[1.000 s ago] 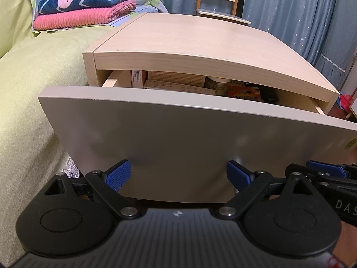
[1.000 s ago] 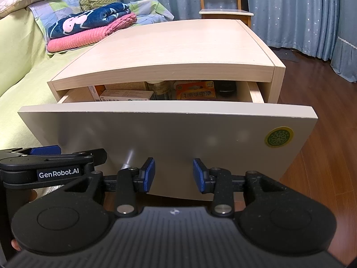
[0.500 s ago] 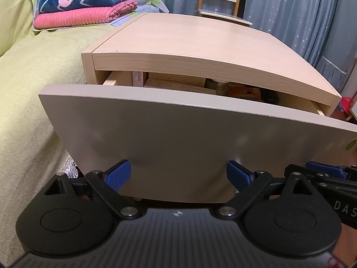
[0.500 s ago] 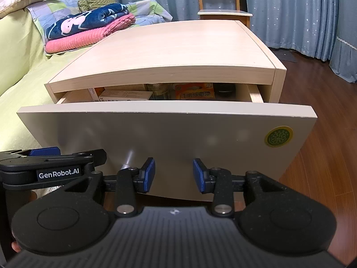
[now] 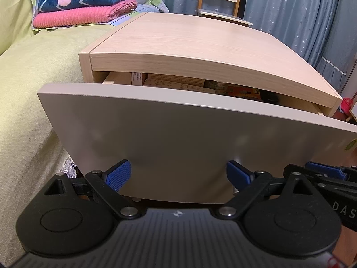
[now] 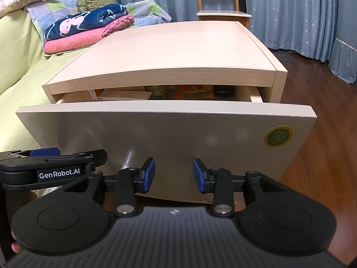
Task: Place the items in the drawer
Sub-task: 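Keep pushing the drawer front with both tools until it shuts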
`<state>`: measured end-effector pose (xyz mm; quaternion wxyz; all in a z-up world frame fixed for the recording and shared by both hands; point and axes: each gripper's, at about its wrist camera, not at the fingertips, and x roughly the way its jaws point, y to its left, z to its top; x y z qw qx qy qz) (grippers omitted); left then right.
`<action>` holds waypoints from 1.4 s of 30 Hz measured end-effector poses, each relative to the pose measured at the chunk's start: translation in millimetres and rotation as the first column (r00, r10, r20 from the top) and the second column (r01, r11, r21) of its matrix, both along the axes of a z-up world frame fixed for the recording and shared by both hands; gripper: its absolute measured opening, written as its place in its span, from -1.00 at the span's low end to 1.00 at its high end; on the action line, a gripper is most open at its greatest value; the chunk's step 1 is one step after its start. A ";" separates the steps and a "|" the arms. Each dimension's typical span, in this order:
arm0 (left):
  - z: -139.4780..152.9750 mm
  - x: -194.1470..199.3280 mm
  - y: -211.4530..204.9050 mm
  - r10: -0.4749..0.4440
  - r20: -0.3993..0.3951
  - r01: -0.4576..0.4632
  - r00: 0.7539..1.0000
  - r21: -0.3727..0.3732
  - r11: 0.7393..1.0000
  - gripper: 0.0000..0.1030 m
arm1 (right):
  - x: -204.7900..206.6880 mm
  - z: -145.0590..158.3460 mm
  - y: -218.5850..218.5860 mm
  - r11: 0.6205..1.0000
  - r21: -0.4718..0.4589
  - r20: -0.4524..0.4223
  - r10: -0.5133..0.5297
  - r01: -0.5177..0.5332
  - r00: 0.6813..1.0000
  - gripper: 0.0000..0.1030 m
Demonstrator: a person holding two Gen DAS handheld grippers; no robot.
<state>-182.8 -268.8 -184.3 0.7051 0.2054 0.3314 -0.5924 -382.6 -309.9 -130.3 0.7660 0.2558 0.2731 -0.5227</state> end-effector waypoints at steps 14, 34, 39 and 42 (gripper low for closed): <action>-2.2 1.5 -8.1 0.003 -0.001 -0.003 1.000 -0.003 1.000 0.83 | -2.7 -1.1 -12.3 1.000 -0.004 0.000 -0.005 0.005 1.000 -0.36; -3.1 2.1 -15.6 0.005 -0.005 -0.005 1.000 -0.004 1.000 0.83 | -1.1 -3.3 -19.1 1.000 -0.008 0.003 -0.015 0.015 1.000 -0.36; -2.7 3.3 -17.4 0.002 -0.004 -0.002 1.000 -0.004 1.000 0.83 | -0.5 -3.2 -20.4 1.000 -0.008 0.002 -0.016 0.016 1.000 -0.36; -2.7 2.8 -18.2 0.001 -0.002 -0.001 1.000 -0.004 1.000 0.83 | -0.5 -3.4 -20.9 1.000 -0.009 0.003 -0.018 0.018 1.000 -0.35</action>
